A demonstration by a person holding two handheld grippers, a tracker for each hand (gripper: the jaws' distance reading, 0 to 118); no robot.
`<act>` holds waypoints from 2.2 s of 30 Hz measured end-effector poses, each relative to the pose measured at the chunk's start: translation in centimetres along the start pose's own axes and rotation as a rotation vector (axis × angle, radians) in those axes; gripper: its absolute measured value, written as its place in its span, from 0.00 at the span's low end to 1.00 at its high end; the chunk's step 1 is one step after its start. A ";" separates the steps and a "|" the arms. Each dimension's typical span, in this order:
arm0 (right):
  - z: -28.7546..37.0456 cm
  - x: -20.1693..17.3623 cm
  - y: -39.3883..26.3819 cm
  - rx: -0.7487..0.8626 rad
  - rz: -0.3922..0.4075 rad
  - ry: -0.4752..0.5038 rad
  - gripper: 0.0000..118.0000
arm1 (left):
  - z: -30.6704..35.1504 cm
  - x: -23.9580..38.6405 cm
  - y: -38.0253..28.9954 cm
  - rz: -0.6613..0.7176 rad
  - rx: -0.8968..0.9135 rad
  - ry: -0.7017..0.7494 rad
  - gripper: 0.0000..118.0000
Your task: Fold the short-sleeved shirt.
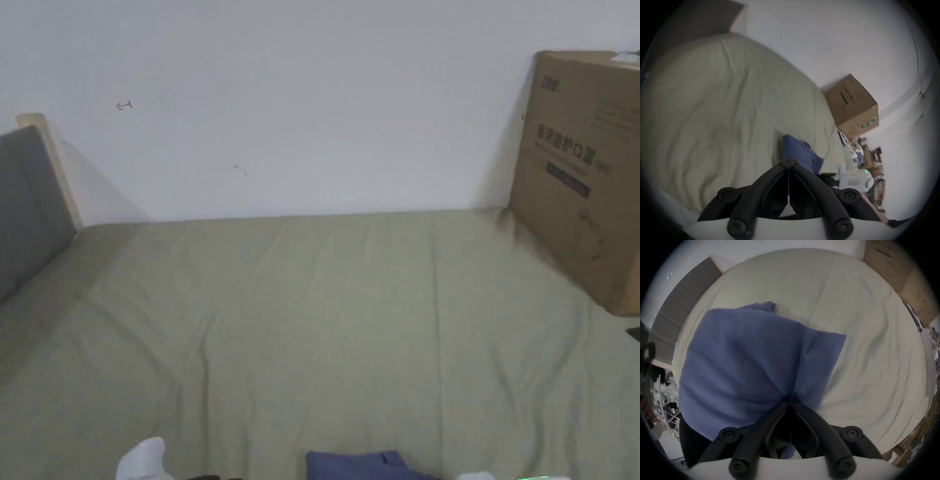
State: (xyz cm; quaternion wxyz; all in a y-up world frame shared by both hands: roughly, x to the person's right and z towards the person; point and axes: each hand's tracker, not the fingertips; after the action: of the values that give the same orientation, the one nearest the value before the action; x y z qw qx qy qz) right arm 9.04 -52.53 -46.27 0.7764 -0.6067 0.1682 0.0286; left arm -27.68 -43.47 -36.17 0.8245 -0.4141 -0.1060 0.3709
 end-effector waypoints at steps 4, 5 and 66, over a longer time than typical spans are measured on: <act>0.4 0.4 -0.4 0.005 0.056 0.015 0.00 | -4.7 -3.1 0.6 0.118 -0.157 -0.148 0.76; 0.4 0.6 -0.5 0.010 0.056 0.023 0.00 | -6.2 -3.7 0.7 0.146 -0.202 -0.194 0.98; 11.8 -5.8 -3.8 0.507 0.081 0.070 0.00 | 9.6 -8.7 10.4 -0.263 0.176 0.465 0.30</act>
State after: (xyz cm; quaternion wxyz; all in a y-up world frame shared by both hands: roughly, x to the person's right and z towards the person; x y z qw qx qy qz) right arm 7.20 -41.37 -38.56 0.8956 -0.3861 0.2209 -0.0043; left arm -43.89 -39.83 -36.88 0.9004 -0.3977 0.0657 0.1636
